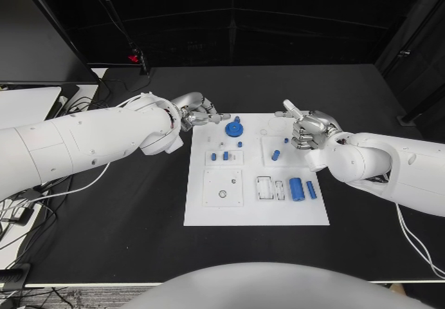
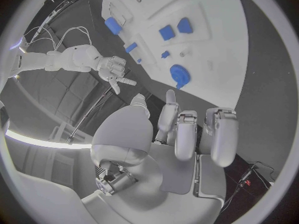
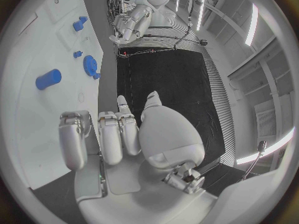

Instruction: Assemble the parts on the task board

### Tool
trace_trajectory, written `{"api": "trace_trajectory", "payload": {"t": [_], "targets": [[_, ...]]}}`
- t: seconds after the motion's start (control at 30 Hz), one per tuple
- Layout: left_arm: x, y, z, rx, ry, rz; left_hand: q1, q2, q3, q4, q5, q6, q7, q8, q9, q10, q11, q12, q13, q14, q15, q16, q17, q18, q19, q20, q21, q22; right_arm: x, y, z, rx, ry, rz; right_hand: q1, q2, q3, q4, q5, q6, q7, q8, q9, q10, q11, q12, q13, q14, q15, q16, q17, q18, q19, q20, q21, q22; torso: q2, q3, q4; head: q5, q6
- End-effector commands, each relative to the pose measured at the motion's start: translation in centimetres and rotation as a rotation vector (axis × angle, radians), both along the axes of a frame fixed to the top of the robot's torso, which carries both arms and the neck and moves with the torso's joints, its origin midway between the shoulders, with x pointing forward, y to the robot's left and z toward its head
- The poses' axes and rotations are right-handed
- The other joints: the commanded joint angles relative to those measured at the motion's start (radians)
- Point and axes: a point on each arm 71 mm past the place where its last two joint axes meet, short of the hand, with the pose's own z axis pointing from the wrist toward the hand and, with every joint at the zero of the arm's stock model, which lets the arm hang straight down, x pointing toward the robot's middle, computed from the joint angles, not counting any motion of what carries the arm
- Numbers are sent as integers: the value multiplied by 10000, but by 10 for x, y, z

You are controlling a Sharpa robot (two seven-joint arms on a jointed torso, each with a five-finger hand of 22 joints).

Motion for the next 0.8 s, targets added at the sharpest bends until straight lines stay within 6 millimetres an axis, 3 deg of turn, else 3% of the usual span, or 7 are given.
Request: {"api": "trace_trajectory", "payload": {"t": [0.03,0.17,0.3,0.43,0.53,0.7,0.8], "targets": [[1,-5,17,-2304,-1696,-316,816,-77,63,-56,197,-651,288,-468,-542,-3083,299,-2815,-1769,1040,267,8,2635,-74,700,170,159,2506,0,1,2,49,-101,81,8,64,-53,19,-21,36,40,33,-11,1042,46,19,2604,1022,60,24,2634,-70,1043,68,32,2634,13,-6,7,19,40],[2,-12,16,-2825,-1963,-682,2064,-267,214,-24,597,-946,602,-816,-1225,-4831,684,-4807,-3438,1040,580,8,2635,-111,833,452,268,2557,0,2,2,74,-87,139,10,62,-54,17,-20,35,41,33,-11,1042,47,19,2604,1022,60,24,2634,-70,1043,68,32,2634,20,-20,-3,27,84],[4,-18,13,-2958,-2190,-1137,2674,-623,212,17,636,-1195,854,-1270,-1973,-5196,946,-6275,-5361,1040,806,8,2635,-135,926,720,339,2591,-1,3,2,100,-100,182,11,61,-55,16,-20,34,43,33,-12,1042,49,19,2604,1022,61,24,2634,-70,1043,69,32,2634,12,-12,-11,40,96],[4,-25,11,-2553,-3036,-1833,3397,-919,520,-11,447,-846,847,-1582,-2683,-4653,933,-6894,-6778,1040,795,8,2635,-168,1043,764,424,2634,0,3,2,94,-137,154,11,61,-55,16,-20,34,43,33,-12,1042,49,19,2604,1022,61,24,2634,-70,1043,69,32,2634,20,-17,-1,14,107],[4,-30,7,-1930,-3808,-2482,3832,-1207,917,40,-105,-457,764,-1913,-3301,-4083,847,-7269,-7844,1040,714,8,2635,-168,1043,685,424,2634,0,3,2,91,-170,146,11,61,-55,16,-20,34,43,33,-12,1042,49,19,2604,1022,61,24,2634,-70,1043,69,32,2634,16,-13,-7,15,142],[4,-38,-2,-790,-4802,-3441,4105,-1424,1388,-1,-407,39,486,-2359,-3991,-3131,608,-7547,-8948,1040,504,8,2635,-168,1043,477,424,2634,0,3,3,54,-243,174,11,61,-55,16,-20,34,43,33,-12,1042,49,19,2604,1022,61,24,2634,-70,1043,69,32,2634,26,-23,-32,7,160],[3,-43,-7,-169,-5312,-3878,4198,-1492,1633,-15,-947,355,372,-2622,-4357,-2841,574,-7866,-9597,1040,435,8,2635,-168,1043,393,424,2634,-1,4,3,45,-268,188,16,57,-59,13,-20,33,47,33,-13,1042,54,19,2604,1022,63,24,2634,-70,1043,70,32,2634,29,-25,-27,-44,145]]}}
